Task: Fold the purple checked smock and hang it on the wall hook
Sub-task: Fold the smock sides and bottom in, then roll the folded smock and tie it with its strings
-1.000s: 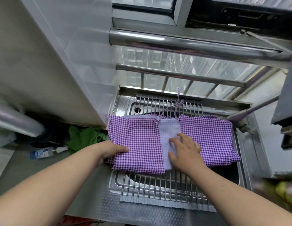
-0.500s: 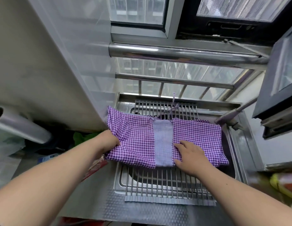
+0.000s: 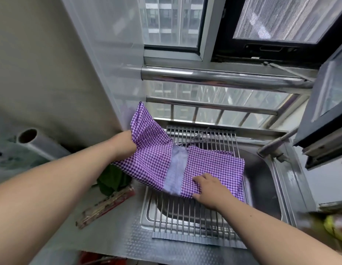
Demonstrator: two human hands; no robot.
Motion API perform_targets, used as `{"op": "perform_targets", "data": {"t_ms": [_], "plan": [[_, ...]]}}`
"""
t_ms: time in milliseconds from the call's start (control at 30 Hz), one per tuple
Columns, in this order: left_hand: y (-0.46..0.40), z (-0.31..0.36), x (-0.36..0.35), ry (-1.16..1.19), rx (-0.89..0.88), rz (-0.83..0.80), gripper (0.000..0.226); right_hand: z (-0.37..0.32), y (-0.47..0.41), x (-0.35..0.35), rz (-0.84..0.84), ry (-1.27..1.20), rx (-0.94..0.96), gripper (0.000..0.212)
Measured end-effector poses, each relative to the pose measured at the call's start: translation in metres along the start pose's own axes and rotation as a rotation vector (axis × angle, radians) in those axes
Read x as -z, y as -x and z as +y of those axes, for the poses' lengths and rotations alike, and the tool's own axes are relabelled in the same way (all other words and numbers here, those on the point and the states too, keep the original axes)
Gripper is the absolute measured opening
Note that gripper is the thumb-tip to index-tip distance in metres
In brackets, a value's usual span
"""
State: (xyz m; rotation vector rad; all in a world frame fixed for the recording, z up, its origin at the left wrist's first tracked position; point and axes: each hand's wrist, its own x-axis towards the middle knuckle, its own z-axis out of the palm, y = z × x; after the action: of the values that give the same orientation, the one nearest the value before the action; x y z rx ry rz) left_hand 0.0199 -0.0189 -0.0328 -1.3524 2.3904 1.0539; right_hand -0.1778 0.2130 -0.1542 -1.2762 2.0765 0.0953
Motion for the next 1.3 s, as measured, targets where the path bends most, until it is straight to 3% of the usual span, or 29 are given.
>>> {"op": "perform_targets", "data": {"t_ms": [67, 167, 367, 433, 533, 633, 667, 700, 800, 833, 900, 967, 1033, 1100, 1300], "plan": [[0.006, 0.024, 0.003, -0.091, -0.028, 0.011, 0.041, -0.003, -0.003, -0.003, -0.015, -0.027, 0.002, 0.073], [0.007, 0.059, -0.003, -0.224, -0.058, 0.004, 0.026, 0.002, -0.006, -0.003, -0.043, -0.106, 0.007, 0.066], [-0.002, 0.12, -0.047, -0.348, -0.177, -0.072, 0.022, 0.028, -0.006, 0.015, -0.031, -0.513, -0.106, 0.038], [-0.009, 0.138, -0.07, -0.333, -0.22, -0.119, 0.014, 0.041, -0.007, 0.02, 0.014, -0.636, -0.128, 0.04], [-0.018, 0.162, -0.107, -0.263, -0.285, -0.254, 0.015, 0.064, -0.005, 0.026, 0.066, -1.107, -0.317, 0.053], [-0.022, 0.173, -0.131, -0.291, -0.361, -0.42, 0.039, 0.107, -0.01, 0.02, 0.157, -1.323, -0.458, 0.093], [-0.025, 0.171, -0.137, -0.331, -0.372, -0.442, 0.041, 0.121, -0.007, 0.018, 0.158, -1.317, -0.498, 0.103], [-0.027, 0.168, -0.141, -0.387, -0.367, -0.45, 0.04, 0.127, 0.0, 0.021, 0.138, -1.314, -0.54, 0.099], [-0.04, 0.145, -0.151, -0.564, -0.34, -0.396, 0.035, 0.135, 0.021, 0.03, 0.027, -1.183, -0.534, 0.065], [-0.044, 0.136, -0.152, -0.618, -0.326, -0.373, 0.035, 0.138, 0.02, 0.026, 0.077, -1.065, -0.525, 0.059], [-0.05, 0.118, -0.155, -0.687, -0.316, -0.33, 0.043, 0.136, 0.022, 0.022, 0.331, -0.694, -0.447, 0.058], [-0.053, 0.102, -0.159, -0.725, -0.304, -0.314, 0.056, 0.123, 0.021, 0.02, 0.473, -0.35, -0.222, 0.052], [-0.058, 0.09, -0.167, -0.753, -0.307, -0.308, 0.068, 0.105, 0.017, 0.017, 0.376, -0.131, 0.031, 0.055], [-0.063, 0.081, -0.177, -0.761, -0.297, -0.283, 0.078, 0.092, 0.003, 0.009, 0.249, 0.028, 0.145, 0.064], [-0.073, 0.047, -0.198, -0.624, -0.073, -0.131, 0.083, 0.118, -0.029, -0.03, 0.05, 0.079, -0.083, 0.086]]}}
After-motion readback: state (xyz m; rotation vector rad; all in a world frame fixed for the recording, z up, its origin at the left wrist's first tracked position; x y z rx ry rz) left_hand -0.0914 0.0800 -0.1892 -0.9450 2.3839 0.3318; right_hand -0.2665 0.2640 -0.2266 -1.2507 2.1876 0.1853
